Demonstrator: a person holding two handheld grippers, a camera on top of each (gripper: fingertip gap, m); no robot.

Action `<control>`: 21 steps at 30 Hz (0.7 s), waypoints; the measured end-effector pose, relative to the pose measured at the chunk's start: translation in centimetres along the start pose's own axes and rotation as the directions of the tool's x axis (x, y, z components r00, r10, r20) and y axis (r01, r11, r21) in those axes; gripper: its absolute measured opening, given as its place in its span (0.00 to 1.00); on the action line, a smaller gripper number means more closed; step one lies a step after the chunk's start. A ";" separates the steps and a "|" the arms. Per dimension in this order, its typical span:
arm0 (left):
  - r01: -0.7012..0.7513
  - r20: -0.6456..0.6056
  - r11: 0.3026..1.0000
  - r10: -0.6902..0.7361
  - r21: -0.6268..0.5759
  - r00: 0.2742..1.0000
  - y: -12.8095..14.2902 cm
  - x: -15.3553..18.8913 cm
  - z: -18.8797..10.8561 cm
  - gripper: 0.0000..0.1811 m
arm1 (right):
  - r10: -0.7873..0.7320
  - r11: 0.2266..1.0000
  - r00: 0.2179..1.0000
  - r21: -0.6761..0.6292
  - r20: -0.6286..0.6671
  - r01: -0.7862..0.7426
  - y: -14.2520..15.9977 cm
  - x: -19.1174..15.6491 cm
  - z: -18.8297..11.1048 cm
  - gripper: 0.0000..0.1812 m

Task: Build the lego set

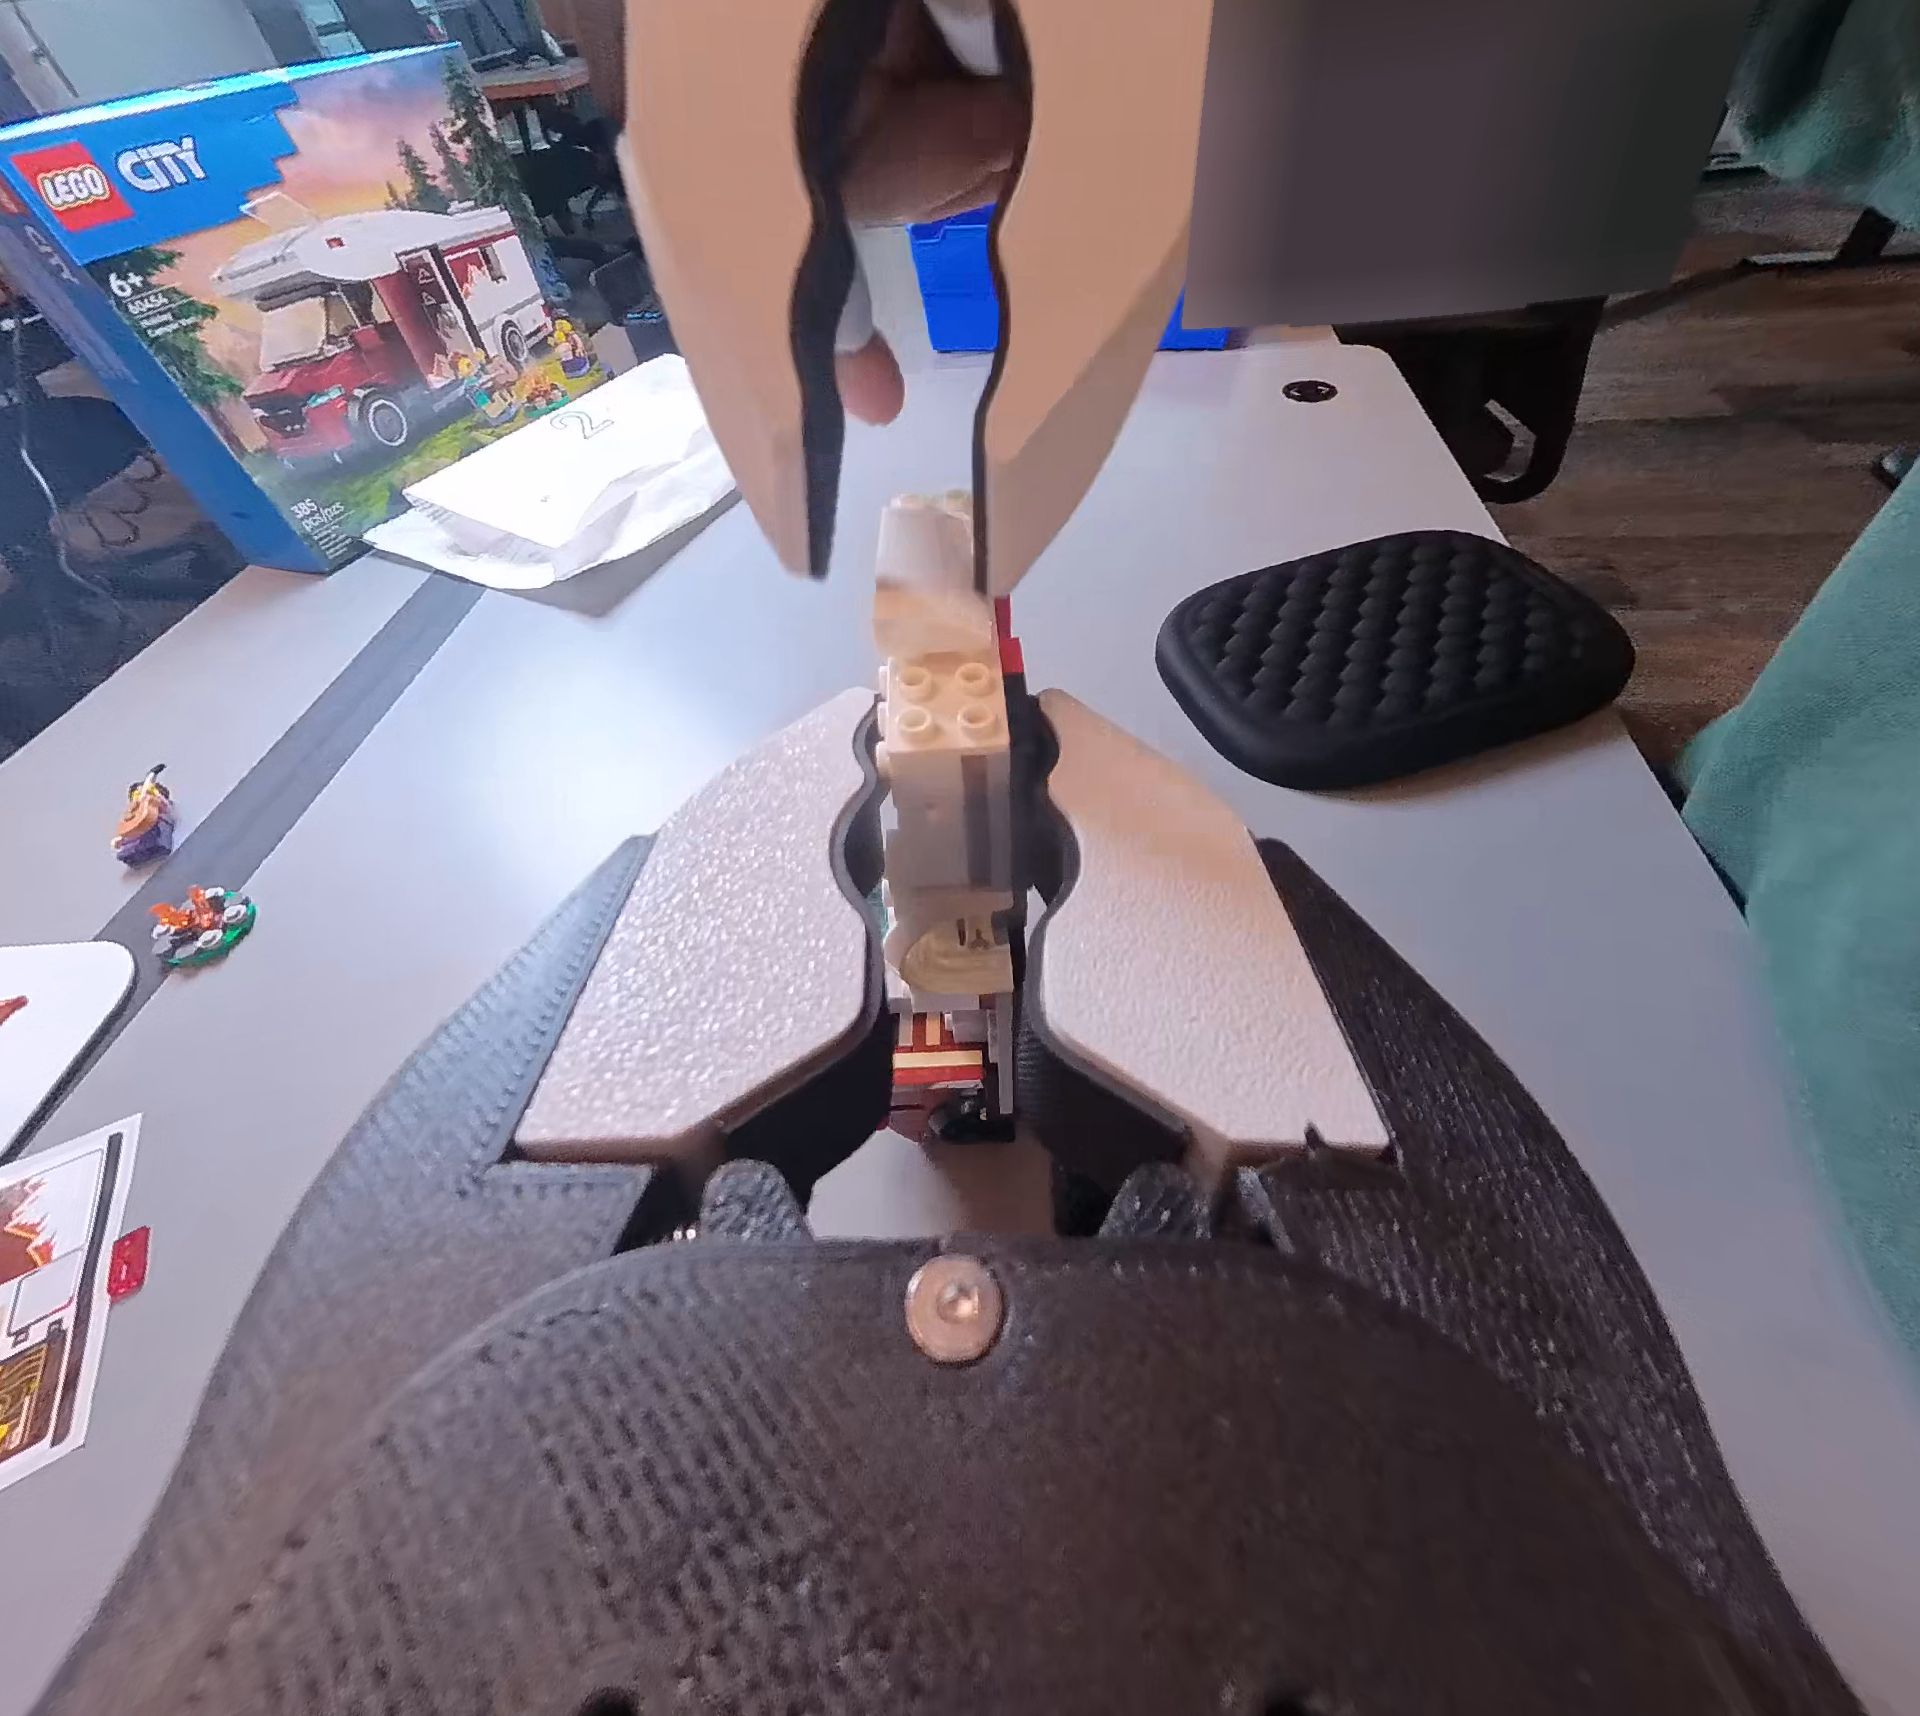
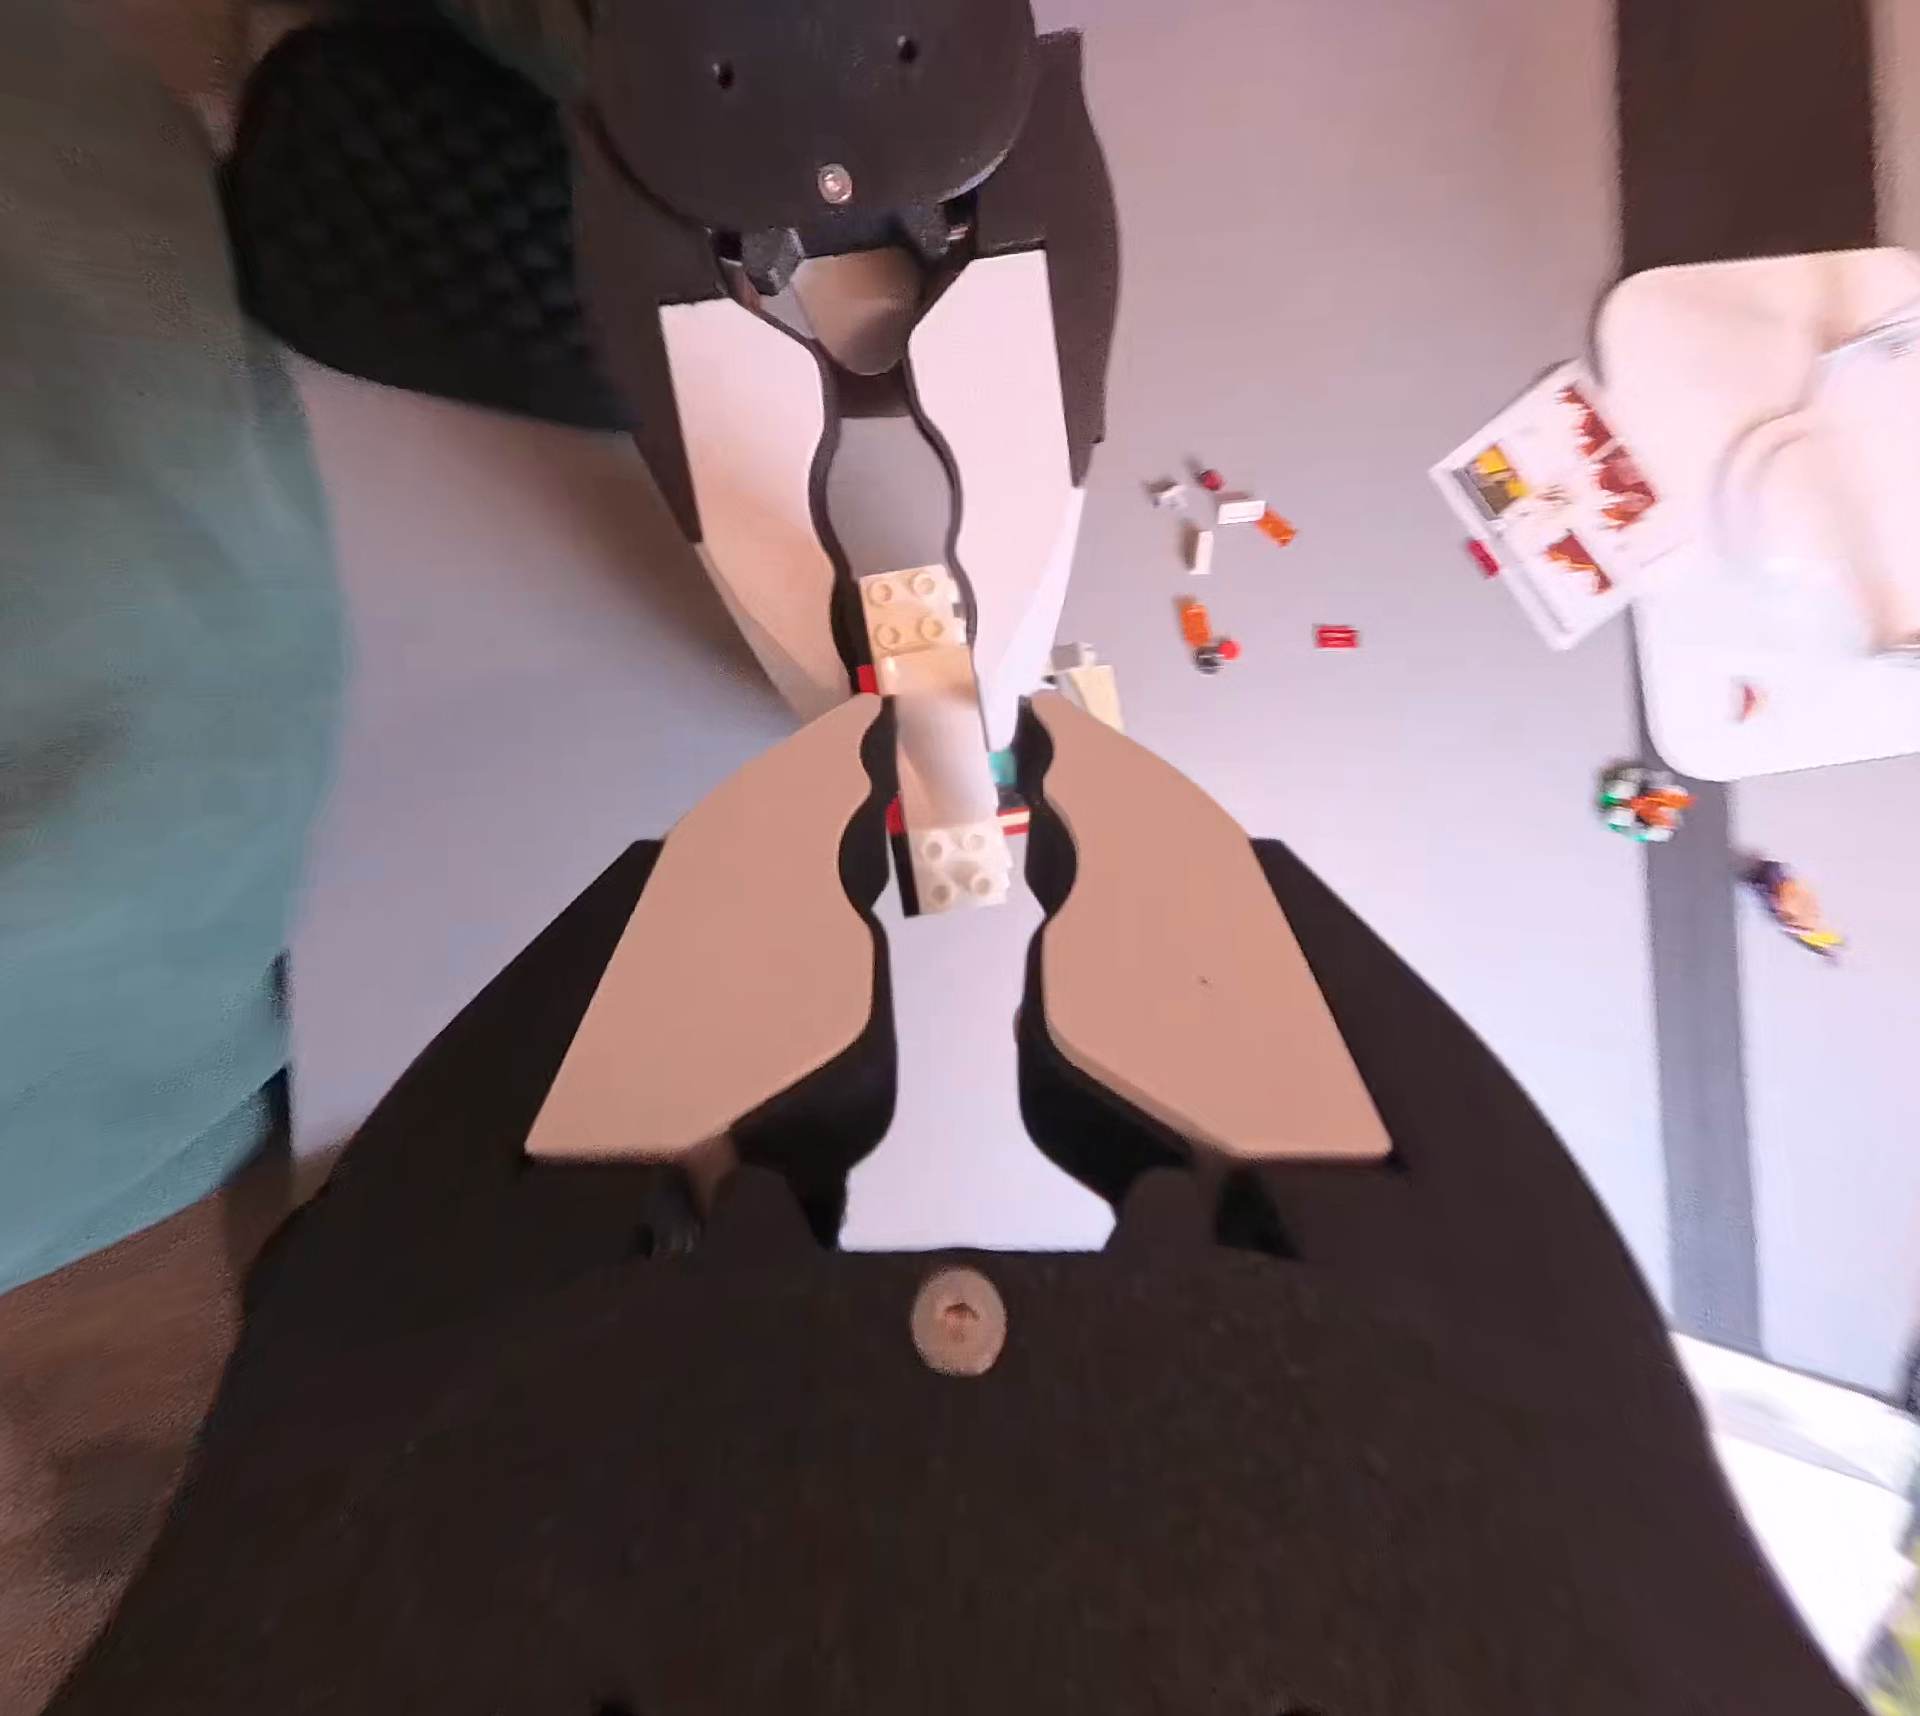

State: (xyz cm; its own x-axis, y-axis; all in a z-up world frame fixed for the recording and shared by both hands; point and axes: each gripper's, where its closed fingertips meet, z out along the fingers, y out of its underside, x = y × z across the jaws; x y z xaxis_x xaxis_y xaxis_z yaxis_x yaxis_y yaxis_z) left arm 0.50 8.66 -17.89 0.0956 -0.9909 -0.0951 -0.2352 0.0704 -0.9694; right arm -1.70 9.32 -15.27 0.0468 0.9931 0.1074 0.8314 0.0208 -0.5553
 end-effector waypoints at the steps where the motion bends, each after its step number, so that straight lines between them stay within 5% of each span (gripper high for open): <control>1: -0.003 0.004 1.000 0.003 -0.002 1.000 0.0 0.0 0.0 0.13 | 0.019 1.000 0.999 -0.005 0.038 -0.019 -0.2 -0.1 0.2 0.10; 4: -0.003 -0.002 1.000 0.003 -0.005 1.000 0.0 -0.1 -0.1 0.13 | 0.019 1.000 0.997 -0.008 0.071 -0.018 -0.7 0.0 0.1 0.03; 21: 0.007 -0.004 1.000 -0.007 -0.019 1.000 0.1 -0.1 -0.1 0.13 | -0.075 0.993 0.996 -0.087 0.057 0.080 -0.6 0.0 0.1 0.00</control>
State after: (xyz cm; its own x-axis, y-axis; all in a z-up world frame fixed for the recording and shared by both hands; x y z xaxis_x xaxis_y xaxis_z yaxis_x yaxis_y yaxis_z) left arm 0.43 8.72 -17.94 0.0933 -0.9918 -0.0875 -0.2529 0.0614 -0.9655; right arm -2.25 9.35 -14.99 -0.0475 0.9937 0.1017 0.8776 0.0901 -0.4709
